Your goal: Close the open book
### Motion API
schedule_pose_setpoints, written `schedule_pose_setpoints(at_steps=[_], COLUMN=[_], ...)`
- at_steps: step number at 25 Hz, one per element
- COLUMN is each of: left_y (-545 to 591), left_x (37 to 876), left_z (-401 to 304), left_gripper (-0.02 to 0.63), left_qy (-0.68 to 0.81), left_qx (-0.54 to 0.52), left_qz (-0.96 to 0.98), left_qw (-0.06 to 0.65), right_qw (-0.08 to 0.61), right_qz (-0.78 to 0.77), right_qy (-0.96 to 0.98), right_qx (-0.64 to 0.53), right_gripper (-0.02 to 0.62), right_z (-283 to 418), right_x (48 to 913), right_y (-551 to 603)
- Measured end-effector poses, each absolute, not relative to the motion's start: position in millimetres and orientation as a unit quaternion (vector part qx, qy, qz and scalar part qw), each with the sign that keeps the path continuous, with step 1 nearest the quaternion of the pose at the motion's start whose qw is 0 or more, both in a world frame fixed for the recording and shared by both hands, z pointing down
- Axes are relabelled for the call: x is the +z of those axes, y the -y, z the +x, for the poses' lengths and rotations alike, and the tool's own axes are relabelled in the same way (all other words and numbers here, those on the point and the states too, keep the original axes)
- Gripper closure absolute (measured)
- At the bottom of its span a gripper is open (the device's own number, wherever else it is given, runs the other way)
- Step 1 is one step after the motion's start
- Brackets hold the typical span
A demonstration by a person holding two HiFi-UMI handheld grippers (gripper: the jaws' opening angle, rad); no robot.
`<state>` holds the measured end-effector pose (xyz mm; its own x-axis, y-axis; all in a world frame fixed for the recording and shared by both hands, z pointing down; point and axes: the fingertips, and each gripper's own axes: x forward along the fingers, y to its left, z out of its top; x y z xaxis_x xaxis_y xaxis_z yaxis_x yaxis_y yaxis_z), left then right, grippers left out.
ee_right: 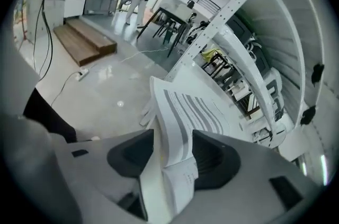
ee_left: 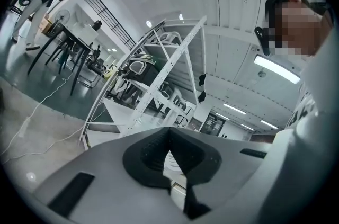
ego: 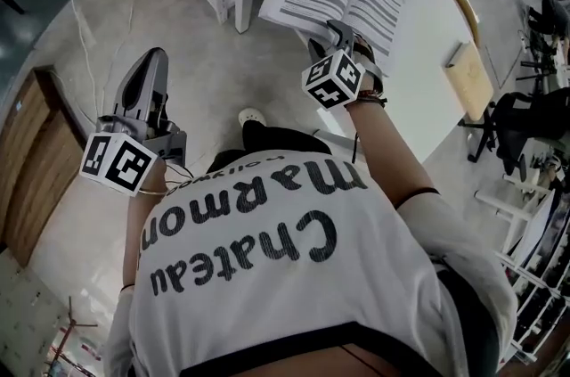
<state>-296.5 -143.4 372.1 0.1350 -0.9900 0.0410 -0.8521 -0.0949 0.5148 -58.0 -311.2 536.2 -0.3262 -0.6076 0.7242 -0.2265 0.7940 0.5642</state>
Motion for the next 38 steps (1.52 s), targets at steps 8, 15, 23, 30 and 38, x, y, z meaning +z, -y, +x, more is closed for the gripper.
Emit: schedule_pose_setpoints(at_steps=[8, 15, 23, 30, 38], left_y=[135.7, 131.0, 124.9, 122.2, 118.9], left_x=[373.4, 370.1, 369.2, 366.2, 361.2], left_z=[-306.3, -308.4, -311.1, -311.6, -311.1], left_gripper=[0.583, 0.583, 0.583, 0.583, 0.583], left_qy=[0.649, 0.656, 0.663, 0.660, 0.656], left_qx=[-0.169, -0.169, -0.172, -0.172, -0.173], left_qz=[0.710, 0.705, 0.698, 0.702, 0.707], left_qw=[0.214, 0.209, 0.207, 0.204, 0.200], right_qw=[0.551, 0.556, 0.553, 0.537, 0.518], right_qz=[0.249, 0.247, 0.240, 0.264, 0.292], right_qy=[0.751, 0.736, 0.737, 0.757, 0.774], right_qx=[-0.264, -0.296, -0.305, -0.264, -0.216], right_gripper=[0.376, 0.376, 0.425, 0.436, 0.443], right_z=[-66.0, -73.1, -72.1, -72.1, -70.5], right_x=[544.5, 543.8, 548.6, 546.1, 539.1], right_y=[316.3, 324.9, 322.3, 323.4, 323.3])
